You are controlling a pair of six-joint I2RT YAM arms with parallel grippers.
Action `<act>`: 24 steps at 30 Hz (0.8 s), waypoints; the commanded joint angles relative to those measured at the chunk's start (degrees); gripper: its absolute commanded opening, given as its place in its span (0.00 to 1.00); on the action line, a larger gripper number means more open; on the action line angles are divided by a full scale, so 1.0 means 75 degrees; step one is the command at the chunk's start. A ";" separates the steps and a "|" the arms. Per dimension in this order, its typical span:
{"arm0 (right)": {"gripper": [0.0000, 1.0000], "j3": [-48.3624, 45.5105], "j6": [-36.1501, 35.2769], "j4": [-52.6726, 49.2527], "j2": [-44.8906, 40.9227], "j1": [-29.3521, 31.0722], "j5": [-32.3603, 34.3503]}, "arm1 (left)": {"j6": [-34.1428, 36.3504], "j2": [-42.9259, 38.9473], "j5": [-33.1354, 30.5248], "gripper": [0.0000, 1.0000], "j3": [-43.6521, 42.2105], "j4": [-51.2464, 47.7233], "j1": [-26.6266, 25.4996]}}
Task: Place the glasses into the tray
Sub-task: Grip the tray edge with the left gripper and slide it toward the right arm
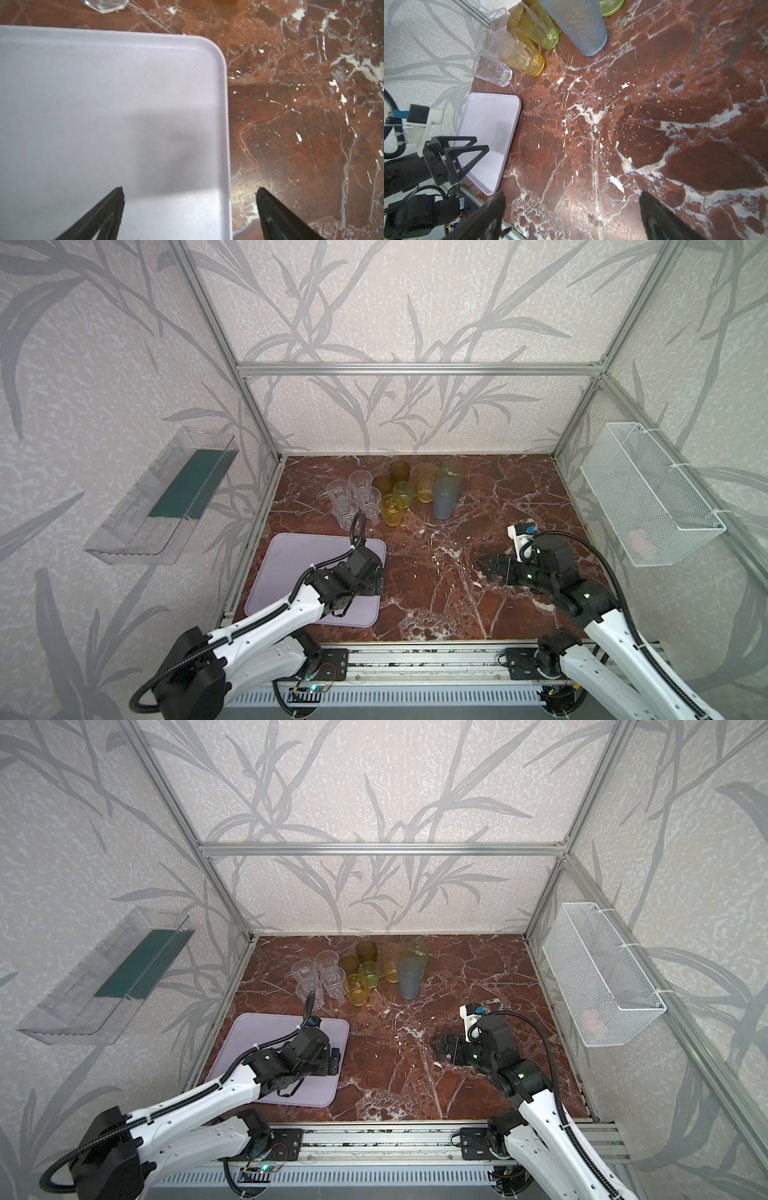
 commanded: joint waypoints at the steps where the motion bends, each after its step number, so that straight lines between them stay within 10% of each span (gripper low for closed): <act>1: 0.99 -0.0131 0.0427 -0.0599 -0.0270 0.0037 0.0068 | -0.0392 0.0355 0.0118 0.97 0.0220 0.0308 -0.0308; 24: 0.99 -0.1095 0.1175 -0.1534 -0.1754 0.0037 0.0138 | -0.0916 0.2358 -0.0112 0.49 0.0457 0.1307 -0.1276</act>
